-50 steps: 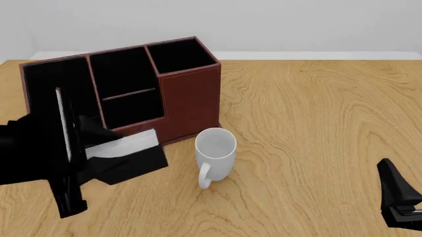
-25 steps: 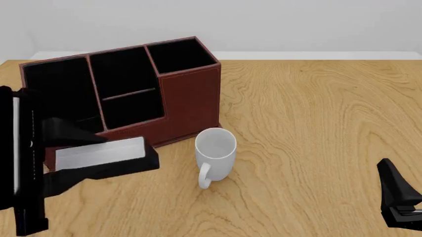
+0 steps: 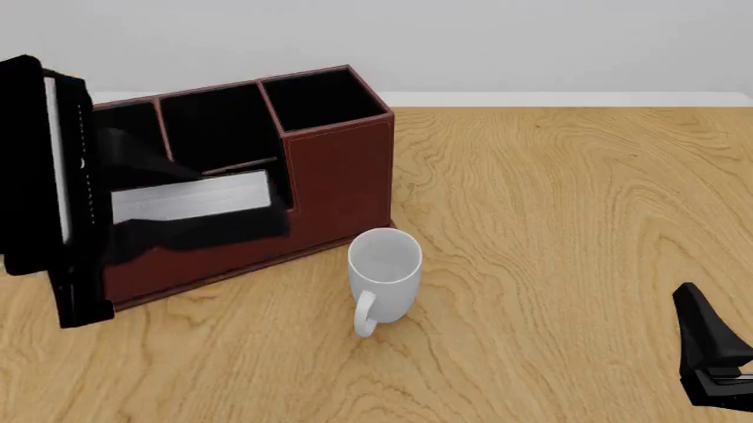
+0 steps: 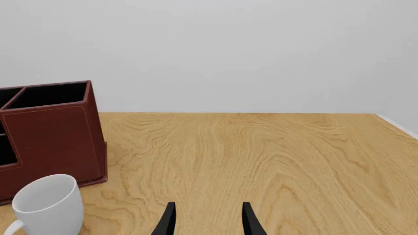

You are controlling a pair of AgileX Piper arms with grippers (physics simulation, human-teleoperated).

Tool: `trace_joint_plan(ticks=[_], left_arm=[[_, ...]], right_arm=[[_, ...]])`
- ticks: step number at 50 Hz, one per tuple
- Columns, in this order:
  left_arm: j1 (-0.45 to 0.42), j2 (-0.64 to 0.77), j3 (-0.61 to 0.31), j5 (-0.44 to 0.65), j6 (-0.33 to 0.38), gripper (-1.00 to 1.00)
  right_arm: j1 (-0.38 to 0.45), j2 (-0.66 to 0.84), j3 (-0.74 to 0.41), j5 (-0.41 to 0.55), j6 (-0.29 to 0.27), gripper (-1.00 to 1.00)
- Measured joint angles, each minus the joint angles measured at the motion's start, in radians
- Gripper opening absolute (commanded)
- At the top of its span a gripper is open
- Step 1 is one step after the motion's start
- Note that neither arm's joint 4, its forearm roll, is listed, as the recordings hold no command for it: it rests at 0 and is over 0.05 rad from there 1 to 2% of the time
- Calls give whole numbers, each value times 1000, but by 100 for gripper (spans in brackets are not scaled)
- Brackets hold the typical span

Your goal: Pick up the book and place it in the front compartment of the caddy.

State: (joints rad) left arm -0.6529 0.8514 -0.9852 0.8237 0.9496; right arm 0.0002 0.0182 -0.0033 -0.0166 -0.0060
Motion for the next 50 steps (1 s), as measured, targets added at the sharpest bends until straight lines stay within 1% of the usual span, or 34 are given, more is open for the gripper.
trace_joint_plan(ticks=[25,39,50], left_arm=[[94,110,-83,-60,92,-100],[146,162,-118,-86,126,-100],[186,196,-129,-110,148,-100]], right_arm=[[0,0,0,0,0,100],[0,0,0,0,0,100],[0,0,0,0,0,100]])
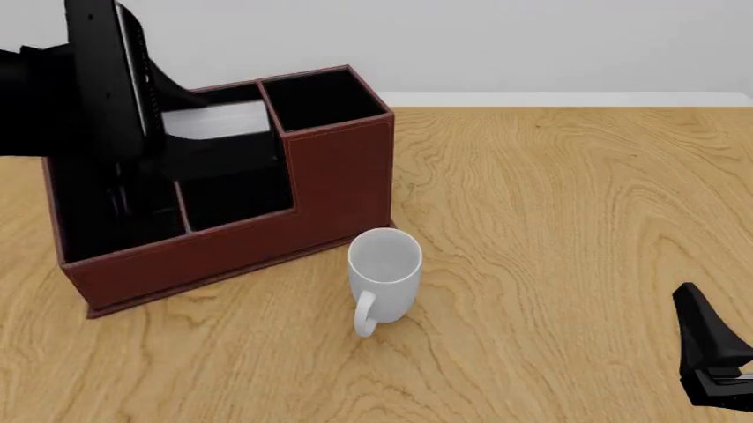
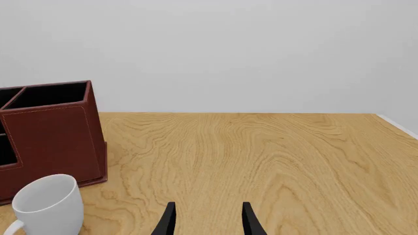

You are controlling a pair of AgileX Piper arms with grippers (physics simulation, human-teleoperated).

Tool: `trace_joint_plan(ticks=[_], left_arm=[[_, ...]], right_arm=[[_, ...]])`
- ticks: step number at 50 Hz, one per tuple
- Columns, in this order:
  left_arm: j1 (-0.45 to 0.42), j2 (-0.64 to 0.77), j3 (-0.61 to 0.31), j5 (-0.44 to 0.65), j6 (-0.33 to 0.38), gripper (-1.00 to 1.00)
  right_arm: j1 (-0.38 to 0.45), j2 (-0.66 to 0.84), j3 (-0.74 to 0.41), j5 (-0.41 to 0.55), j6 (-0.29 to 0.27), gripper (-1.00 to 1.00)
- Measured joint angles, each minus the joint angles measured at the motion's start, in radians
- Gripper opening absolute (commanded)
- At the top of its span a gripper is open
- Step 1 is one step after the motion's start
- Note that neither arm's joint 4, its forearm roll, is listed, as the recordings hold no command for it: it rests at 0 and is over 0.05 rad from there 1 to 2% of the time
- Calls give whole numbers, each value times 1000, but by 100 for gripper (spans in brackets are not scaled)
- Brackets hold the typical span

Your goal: Pick up the book and place it in the front compartment of the caddy.

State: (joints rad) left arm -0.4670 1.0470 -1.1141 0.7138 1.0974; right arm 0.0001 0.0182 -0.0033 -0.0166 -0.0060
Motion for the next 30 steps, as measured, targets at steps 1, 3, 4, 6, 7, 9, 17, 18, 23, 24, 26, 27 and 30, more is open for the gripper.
trace_joint_plan(ticks=[1,3,4,6,7,9,17,18,23,24,26,27,30], left_arm=[[3,3,-1,-2,1,-100],[8,9,-3,-6,4,-100],[11,11,-5,-8,6,-100],[17,17,-6,-11,10,-100],[20,20,-7,-13,12,-100],[24,25,-8,-16,15,-100],[45,49,-12,-37,31,-100],[48,53,-14,-39,33,-100],[61,70,-17,-54,41,-100],[63,74,-17,-56,43,-100],[67,81,-18,-64,47,-100],[69,84,-18,-66,48,-100],[75,94,-22,-73,52,-100]], right_arm=[[0,0,0,0,0,100],[0,0,0,0,0,100],[0,0,0,0,0,100],[0,0,0,0,0,100],[0,0,0,0,0,100],[0,0,0,0,0,100],[0,0,0,0,0,100],[0,0,0,0,0,100],[0,0,0,0,0,100],[0,0,0,0,0,100],[0,0,0,0,0,100],[0,0,0,0,0,100],[0,0,0,0,0,100]])
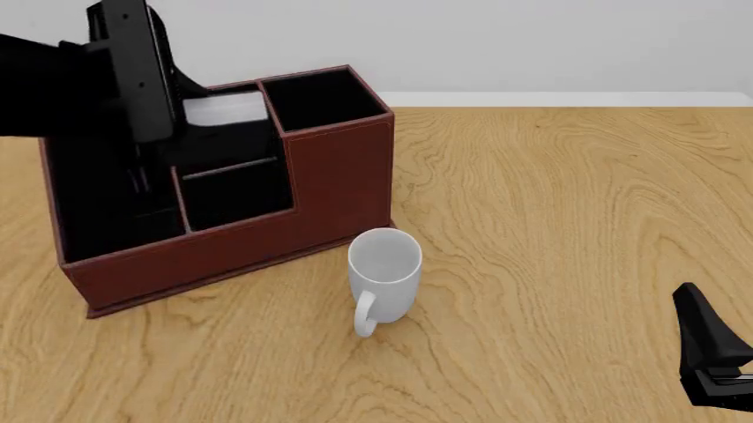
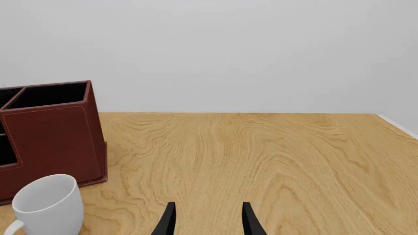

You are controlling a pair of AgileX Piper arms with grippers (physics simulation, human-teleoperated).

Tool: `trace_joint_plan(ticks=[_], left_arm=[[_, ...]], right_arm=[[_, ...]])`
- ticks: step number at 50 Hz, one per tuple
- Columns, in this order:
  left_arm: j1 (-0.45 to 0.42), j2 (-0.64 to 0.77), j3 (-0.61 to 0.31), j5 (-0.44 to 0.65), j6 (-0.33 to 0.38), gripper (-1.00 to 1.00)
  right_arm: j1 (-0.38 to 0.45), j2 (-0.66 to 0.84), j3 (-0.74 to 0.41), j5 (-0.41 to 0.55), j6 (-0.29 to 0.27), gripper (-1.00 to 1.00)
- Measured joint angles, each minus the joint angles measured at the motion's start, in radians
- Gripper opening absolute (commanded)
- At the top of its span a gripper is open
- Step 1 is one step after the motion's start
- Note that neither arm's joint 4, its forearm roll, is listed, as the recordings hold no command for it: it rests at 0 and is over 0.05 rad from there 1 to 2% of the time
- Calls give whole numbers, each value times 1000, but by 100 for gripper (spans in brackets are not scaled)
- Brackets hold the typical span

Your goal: Pick up the book and place it in the front compartment of the caddy.

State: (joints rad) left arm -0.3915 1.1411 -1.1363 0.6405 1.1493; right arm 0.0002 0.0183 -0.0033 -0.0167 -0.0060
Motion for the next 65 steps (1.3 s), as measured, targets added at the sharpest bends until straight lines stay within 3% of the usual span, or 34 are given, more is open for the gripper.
trace_joint_plan(ticks=[21,65], left_arm=[[54,54,-30,-34,21,-100],[94,159,18,-163,-3,-100]], right_arm=[[0,0,0,0,0,100],[0,0,0,0,0,100]])
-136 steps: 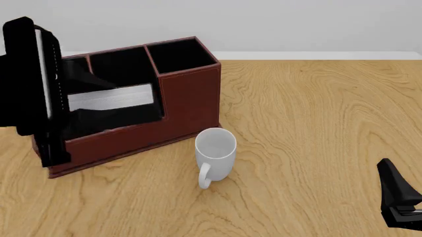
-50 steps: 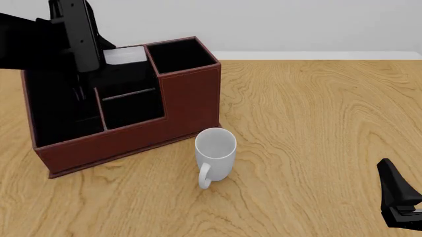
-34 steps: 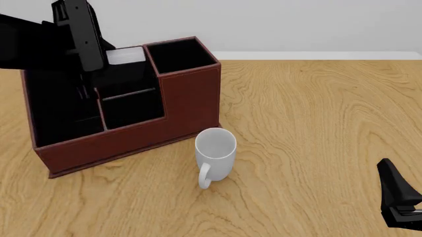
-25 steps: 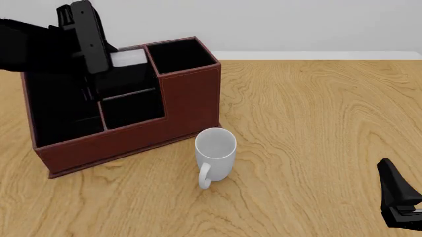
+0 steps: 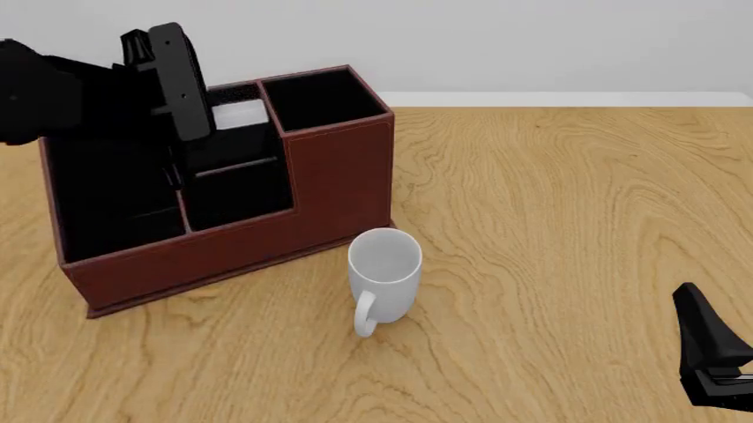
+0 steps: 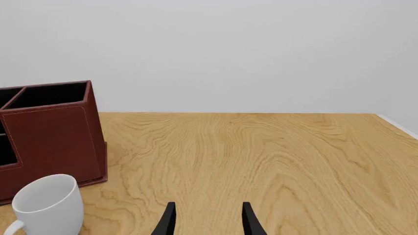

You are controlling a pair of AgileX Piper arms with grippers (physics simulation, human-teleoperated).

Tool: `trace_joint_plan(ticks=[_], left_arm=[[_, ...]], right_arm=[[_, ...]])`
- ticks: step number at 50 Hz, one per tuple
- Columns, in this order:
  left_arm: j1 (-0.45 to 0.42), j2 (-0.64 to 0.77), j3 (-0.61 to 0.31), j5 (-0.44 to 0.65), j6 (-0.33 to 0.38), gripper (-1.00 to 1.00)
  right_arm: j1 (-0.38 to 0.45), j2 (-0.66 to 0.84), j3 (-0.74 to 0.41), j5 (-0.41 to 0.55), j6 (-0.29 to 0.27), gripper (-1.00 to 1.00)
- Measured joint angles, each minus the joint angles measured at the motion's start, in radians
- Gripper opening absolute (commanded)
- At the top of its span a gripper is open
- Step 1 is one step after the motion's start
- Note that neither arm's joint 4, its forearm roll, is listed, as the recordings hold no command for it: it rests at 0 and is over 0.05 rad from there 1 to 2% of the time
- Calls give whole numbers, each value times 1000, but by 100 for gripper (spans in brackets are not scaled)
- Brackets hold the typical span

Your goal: Pick up the book and place it in the front compartment of the caddy.

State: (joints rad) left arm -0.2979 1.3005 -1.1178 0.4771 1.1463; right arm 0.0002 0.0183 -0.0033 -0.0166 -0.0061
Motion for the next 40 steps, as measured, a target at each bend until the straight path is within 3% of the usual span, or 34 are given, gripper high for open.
trace_joint_plan(ticks=[40], left_arm=[[30,105,-8,-78,16,-100]], right_arm=[[0,0,0,0,0,100]])
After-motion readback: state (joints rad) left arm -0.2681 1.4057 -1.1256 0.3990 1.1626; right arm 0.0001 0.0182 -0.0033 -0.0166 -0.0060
